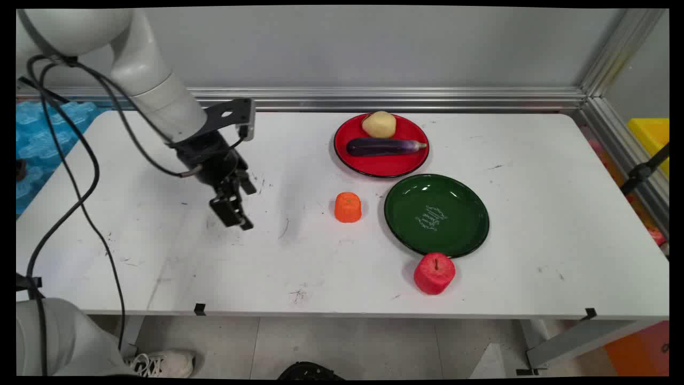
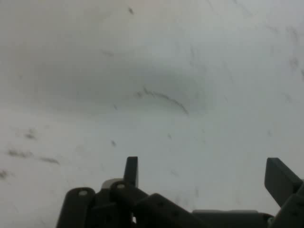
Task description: Pick up the eggplant from the red plate
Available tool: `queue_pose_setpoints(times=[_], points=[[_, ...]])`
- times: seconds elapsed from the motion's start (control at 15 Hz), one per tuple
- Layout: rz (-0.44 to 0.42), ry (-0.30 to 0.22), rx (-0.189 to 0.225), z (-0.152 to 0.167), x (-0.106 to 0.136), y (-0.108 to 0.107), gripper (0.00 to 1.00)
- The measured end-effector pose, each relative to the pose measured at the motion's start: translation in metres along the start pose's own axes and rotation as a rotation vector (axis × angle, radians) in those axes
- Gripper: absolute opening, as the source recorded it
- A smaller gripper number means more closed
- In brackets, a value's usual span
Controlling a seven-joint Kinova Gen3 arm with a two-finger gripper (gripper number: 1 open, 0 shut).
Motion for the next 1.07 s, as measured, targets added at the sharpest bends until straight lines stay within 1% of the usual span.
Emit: queue_pose_setpoints(times=[0.27, 0.53, 0.67, 0.8, 1.07], points=[[0.007, 0.061, 0.060, 0.004, 0.030, -0.029, 1.00], [0.029, 0.133, 0.114, 0.010, 0.066, -0.066, 1.00], [0.038, 0.158, 0.128, 0.013, 0.078, -0.080, 1.00], [0.049, 0.191, 0.144, 0.019, 0.094, -0.099, 1.00], [0.076, 0.247, 0.160, 0.033, 0.122, -0.130, 1.00]])
